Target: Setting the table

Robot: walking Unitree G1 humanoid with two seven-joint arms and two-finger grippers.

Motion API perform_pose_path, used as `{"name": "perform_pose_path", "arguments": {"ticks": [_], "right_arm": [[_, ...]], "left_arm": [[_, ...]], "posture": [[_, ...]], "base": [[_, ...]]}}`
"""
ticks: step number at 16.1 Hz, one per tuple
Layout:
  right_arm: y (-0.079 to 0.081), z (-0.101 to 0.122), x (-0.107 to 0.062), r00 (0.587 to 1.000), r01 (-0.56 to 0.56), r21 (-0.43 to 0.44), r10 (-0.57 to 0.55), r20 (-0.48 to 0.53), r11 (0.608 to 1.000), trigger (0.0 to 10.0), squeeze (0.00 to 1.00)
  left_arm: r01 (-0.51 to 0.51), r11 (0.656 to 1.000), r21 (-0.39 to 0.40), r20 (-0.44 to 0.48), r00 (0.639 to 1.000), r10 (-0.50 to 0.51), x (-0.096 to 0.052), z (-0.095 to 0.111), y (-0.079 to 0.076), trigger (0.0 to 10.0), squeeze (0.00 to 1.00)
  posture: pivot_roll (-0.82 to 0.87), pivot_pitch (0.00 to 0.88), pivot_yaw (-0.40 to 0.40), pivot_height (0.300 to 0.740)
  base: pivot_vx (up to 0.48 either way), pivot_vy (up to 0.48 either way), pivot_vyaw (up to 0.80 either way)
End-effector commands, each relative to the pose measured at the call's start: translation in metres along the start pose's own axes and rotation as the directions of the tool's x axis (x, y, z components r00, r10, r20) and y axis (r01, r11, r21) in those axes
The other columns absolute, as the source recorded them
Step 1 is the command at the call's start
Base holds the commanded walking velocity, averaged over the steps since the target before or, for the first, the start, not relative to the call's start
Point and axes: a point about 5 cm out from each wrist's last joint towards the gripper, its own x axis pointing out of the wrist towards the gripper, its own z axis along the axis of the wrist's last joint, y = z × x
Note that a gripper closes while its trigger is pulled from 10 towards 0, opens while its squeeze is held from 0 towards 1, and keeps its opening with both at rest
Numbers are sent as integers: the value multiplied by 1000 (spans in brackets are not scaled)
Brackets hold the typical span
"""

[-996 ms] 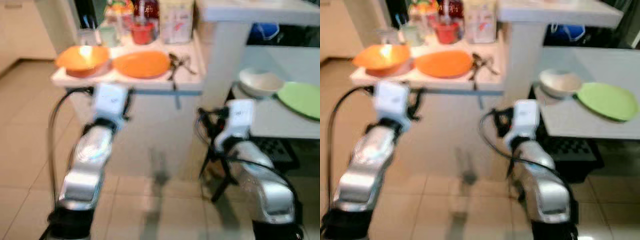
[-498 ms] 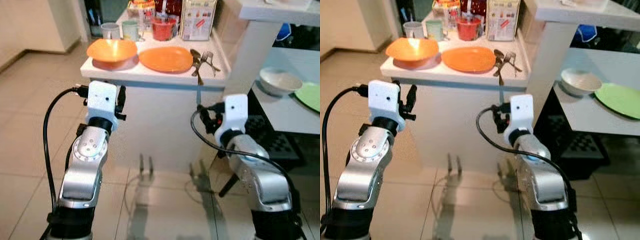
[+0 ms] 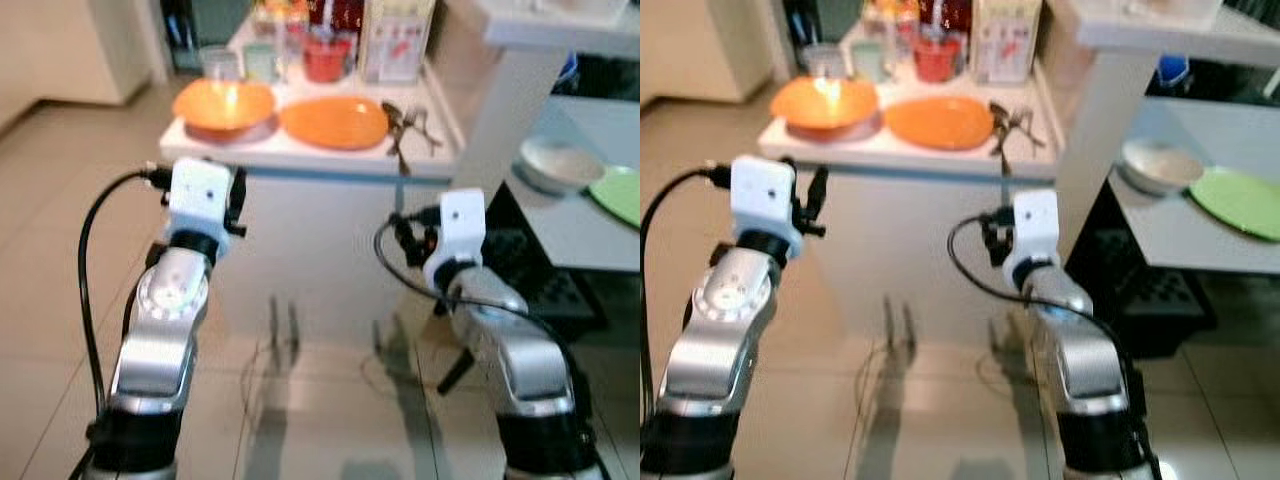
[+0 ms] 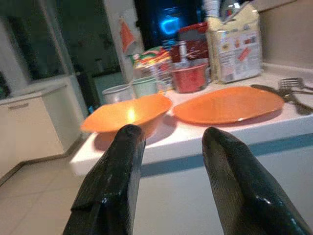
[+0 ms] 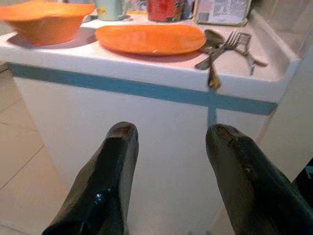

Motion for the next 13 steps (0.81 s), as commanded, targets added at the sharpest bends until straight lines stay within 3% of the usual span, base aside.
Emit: {"name": "perform_pose_path", "arguments": {"ticks": [1,11,13], "right_arm": [[-10,2,-1,999,38,-12,-38,8,999,10000,0],[-17,16,1,996,67,24,-68,52,997,10000,0],[-17,19,1,996,66,30,-68,59,997,10000,0]], "left_arm": [[45,999,-8,14,999,-45,3,3,-9,10000,0],[75,997,-25,31,997,-74,4,6,-11,10000,0],[76,997,-26,36,997,-75,4,7,-10,10000,0]], "posture": [[-16,0,-6,740],[-16,0,3,740],[-18,0,4,740]], "base": [[368,0,0],[368,0,0],[368,0,-800]]}}
